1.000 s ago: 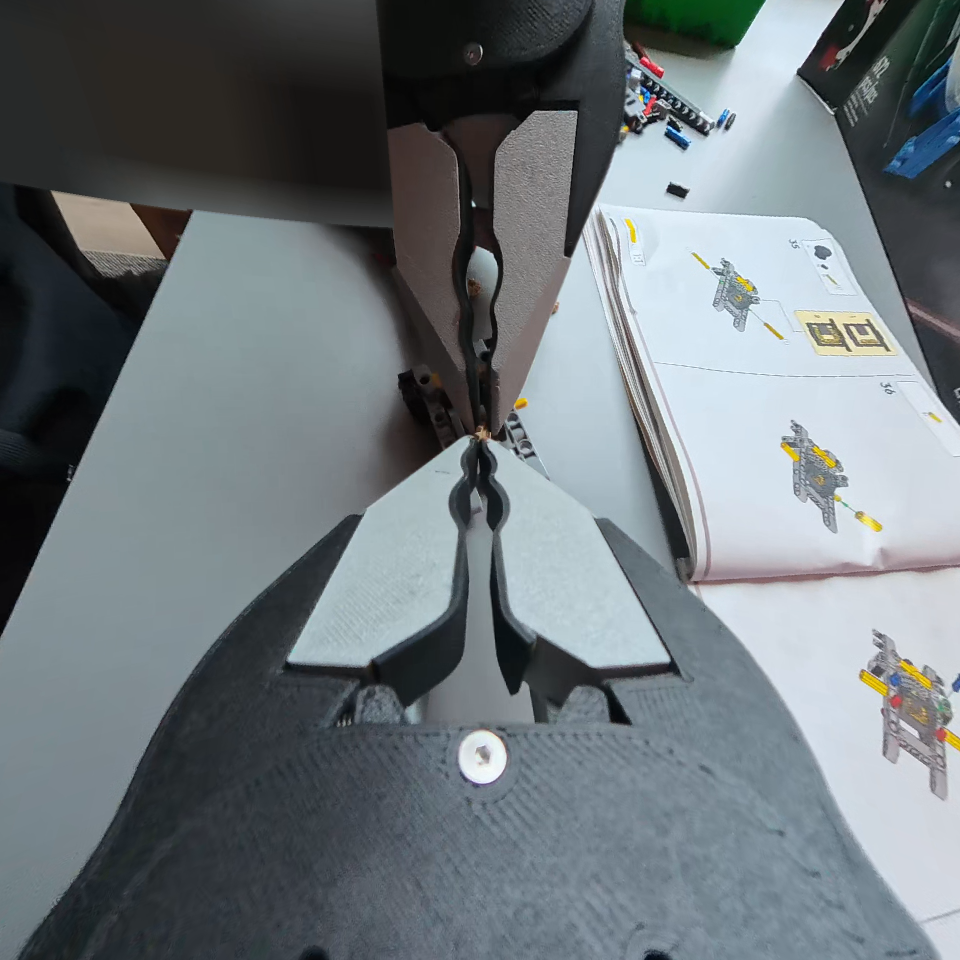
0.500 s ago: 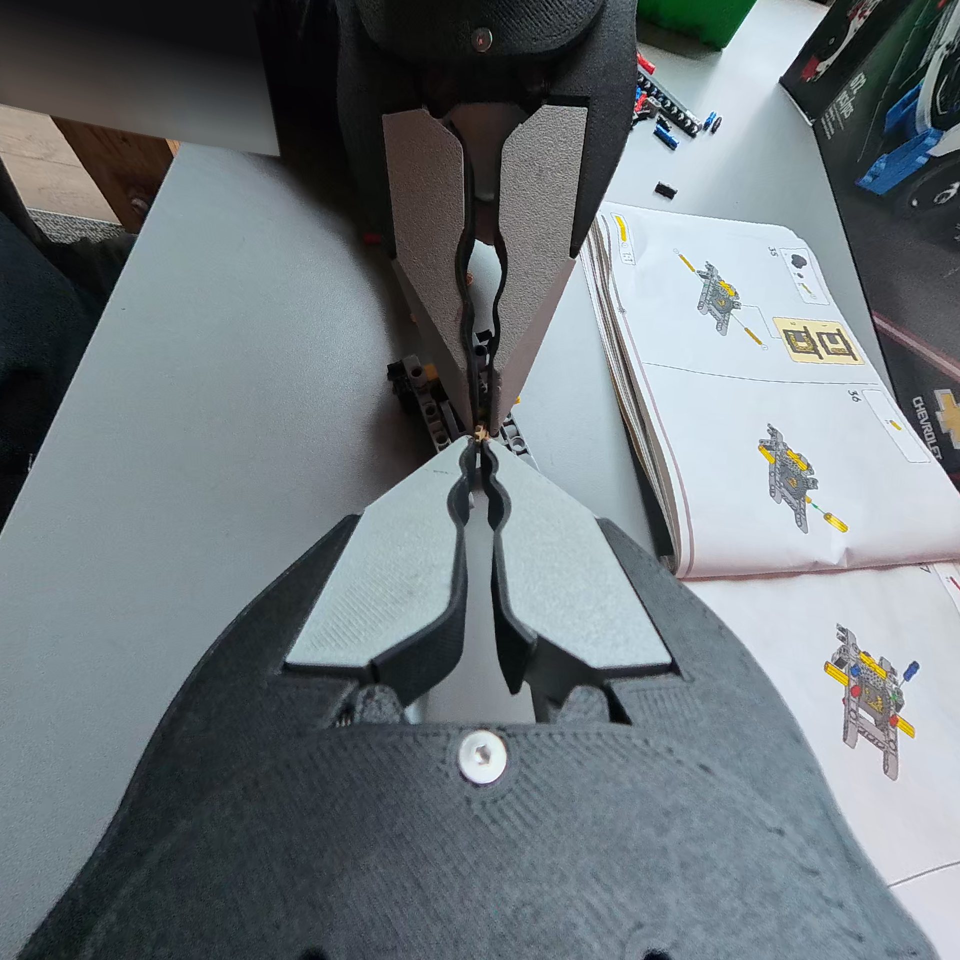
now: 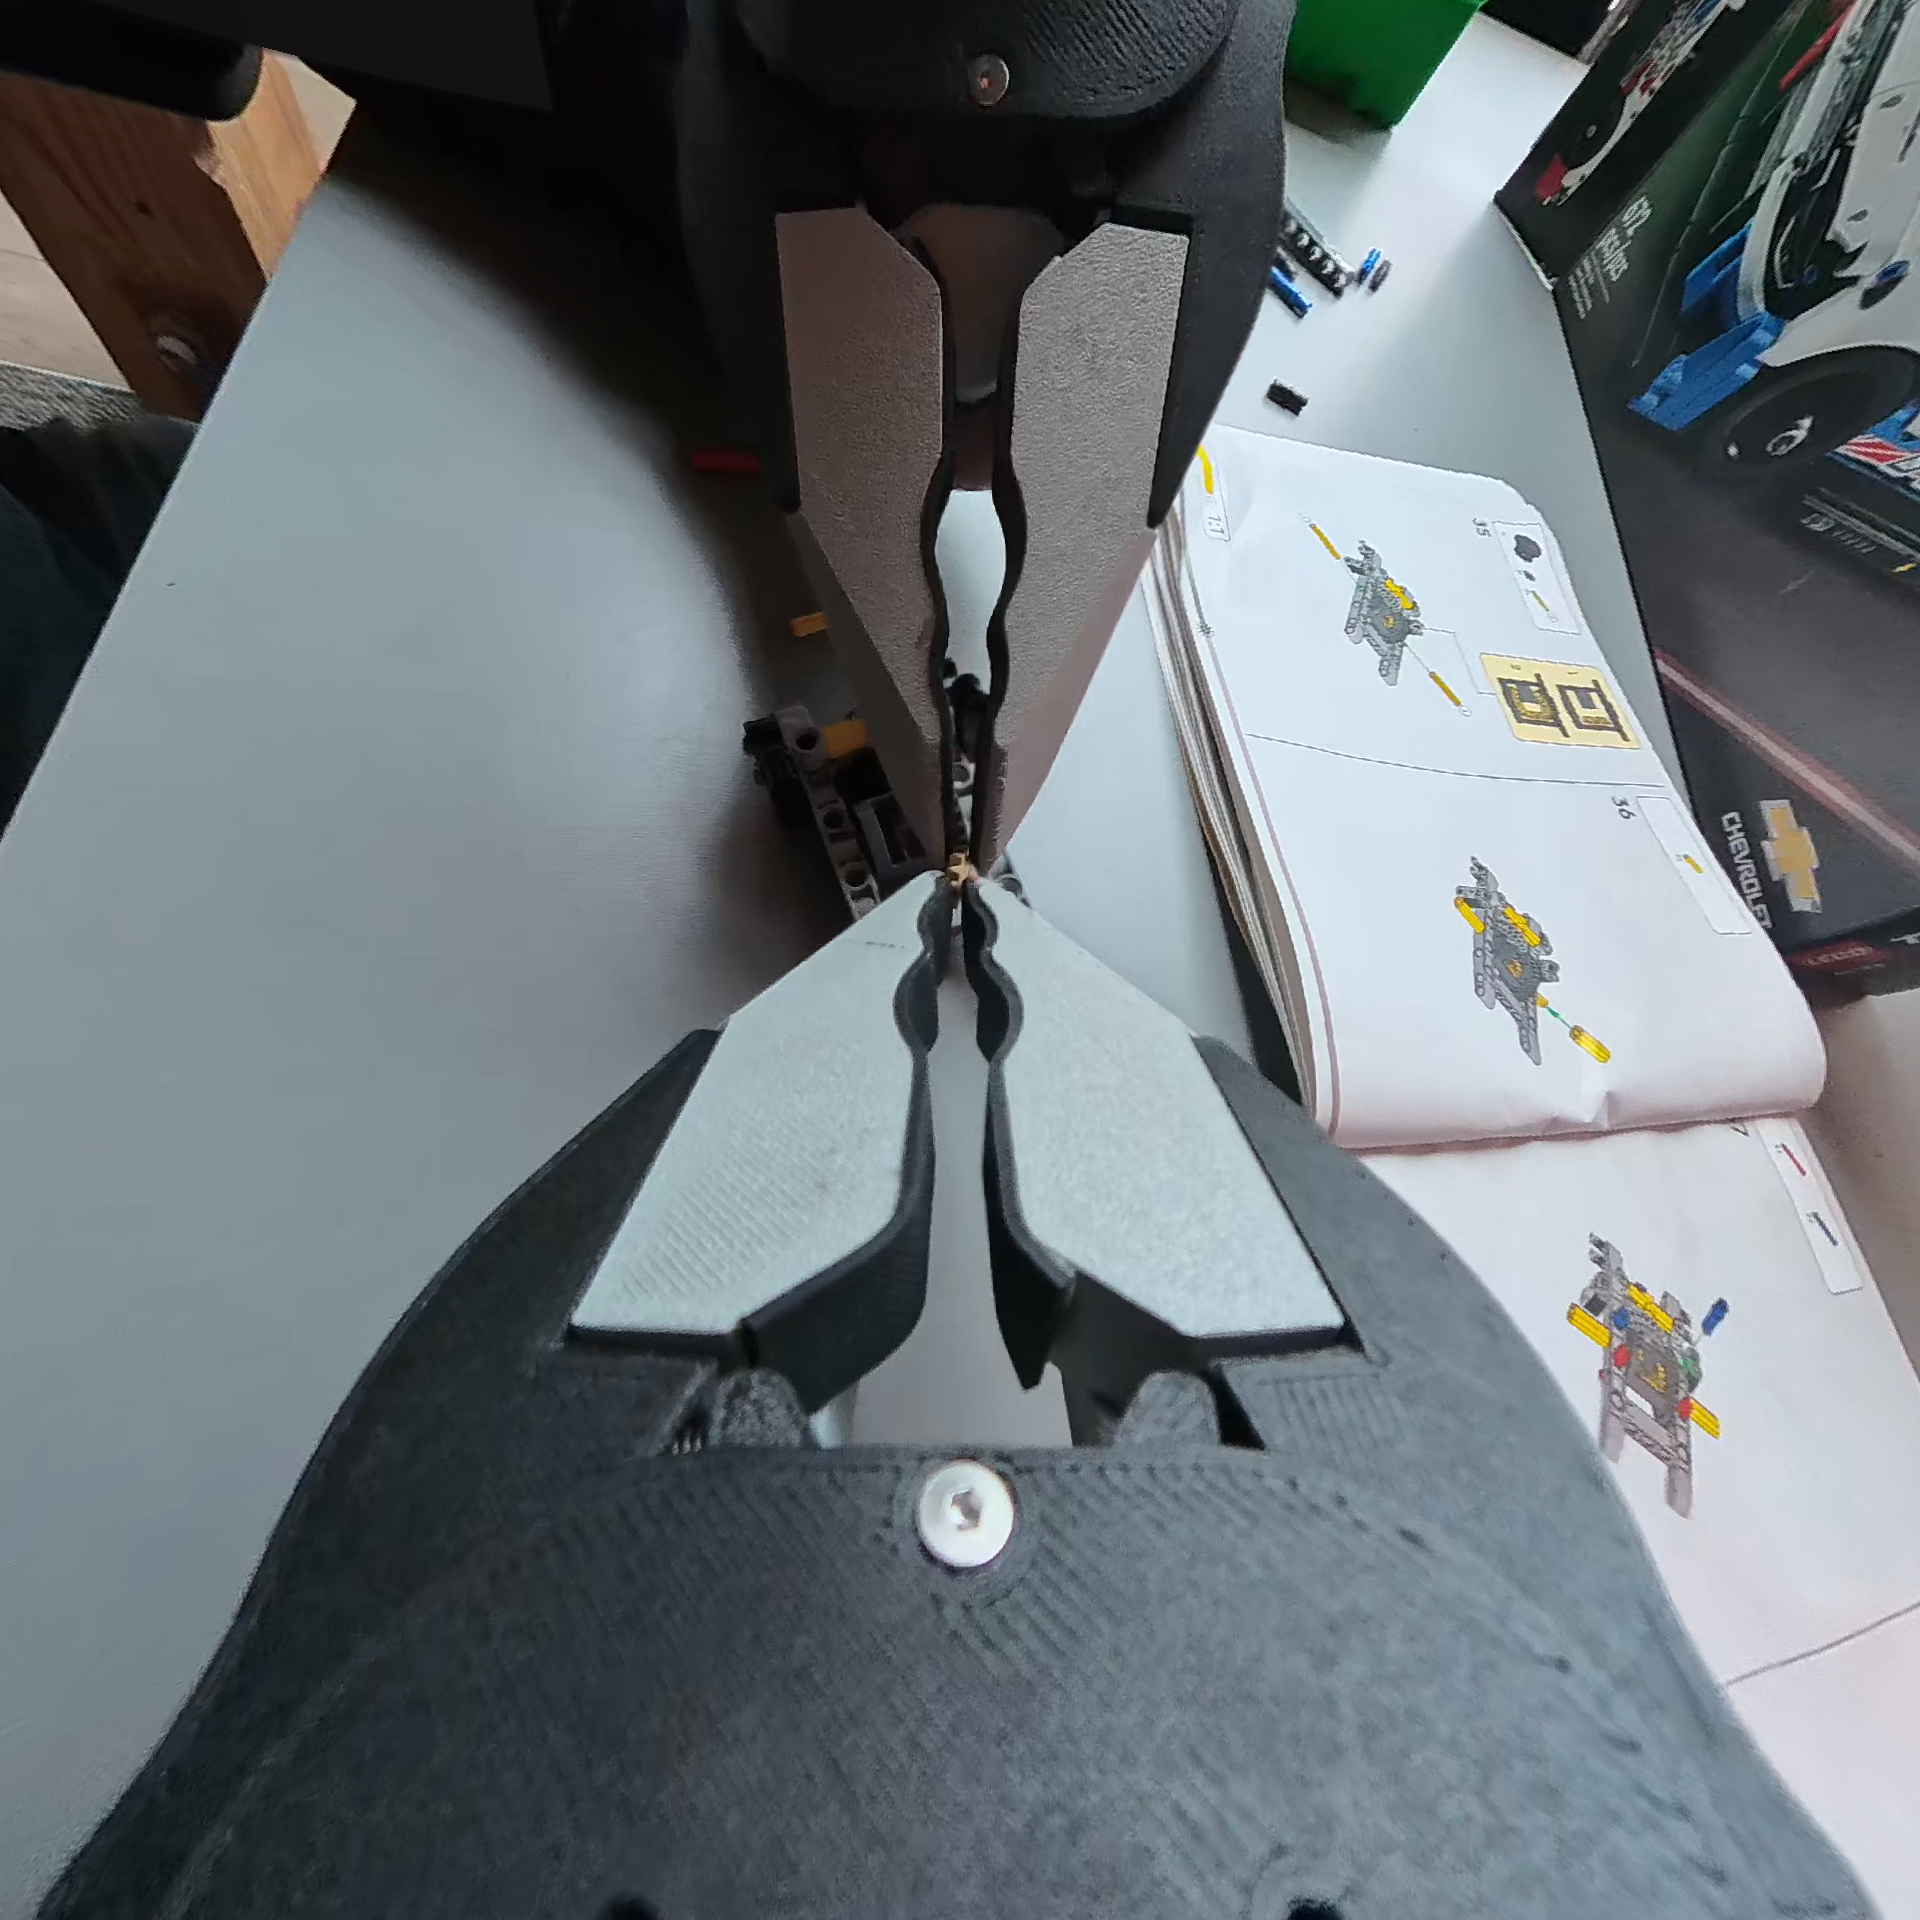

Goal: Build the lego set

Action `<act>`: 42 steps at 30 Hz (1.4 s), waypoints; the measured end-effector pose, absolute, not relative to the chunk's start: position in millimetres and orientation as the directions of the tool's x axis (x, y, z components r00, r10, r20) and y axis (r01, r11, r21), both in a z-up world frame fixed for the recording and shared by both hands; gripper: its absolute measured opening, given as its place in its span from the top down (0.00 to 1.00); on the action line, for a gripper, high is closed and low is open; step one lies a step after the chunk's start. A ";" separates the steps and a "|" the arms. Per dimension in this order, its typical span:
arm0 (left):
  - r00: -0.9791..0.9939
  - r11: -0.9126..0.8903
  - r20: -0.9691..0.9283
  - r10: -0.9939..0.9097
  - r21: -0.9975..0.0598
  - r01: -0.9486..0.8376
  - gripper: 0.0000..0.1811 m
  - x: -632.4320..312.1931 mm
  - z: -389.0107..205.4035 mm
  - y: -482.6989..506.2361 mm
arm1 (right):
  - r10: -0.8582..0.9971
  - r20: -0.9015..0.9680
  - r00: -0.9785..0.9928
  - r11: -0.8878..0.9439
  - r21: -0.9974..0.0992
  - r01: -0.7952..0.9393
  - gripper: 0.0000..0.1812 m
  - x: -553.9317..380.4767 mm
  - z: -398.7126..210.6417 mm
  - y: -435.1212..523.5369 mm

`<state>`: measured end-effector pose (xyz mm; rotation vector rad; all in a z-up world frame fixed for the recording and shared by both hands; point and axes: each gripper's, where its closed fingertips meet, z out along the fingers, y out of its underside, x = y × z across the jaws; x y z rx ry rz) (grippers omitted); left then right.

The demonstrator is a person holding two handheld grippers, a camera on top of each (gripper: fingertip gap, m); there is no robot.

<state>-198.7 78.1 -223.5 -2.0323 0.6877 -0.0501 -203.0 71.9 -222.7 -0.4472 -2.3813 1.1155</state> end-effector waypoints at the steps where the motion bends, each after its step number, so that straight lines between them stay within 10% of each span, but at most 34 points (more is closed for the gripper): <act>1: 0.847 -0.391 -0.225 -0.483 -0.810 -0.438 1.00 -199.5 -223.4 78.7 | 0.476 0.291 -0.830 0.624 -0.777 0.085 1.00 -203.8 -222.6 72.4; 42: 0.874 -0.426 -0.124 -0.470 -0.836 -0.347 1.00 -213.7 -217.4 72.5 | 0.480 0.357 -0.801 0.677 -0.732 0.079 1.00 -209.8 -232.0 77.4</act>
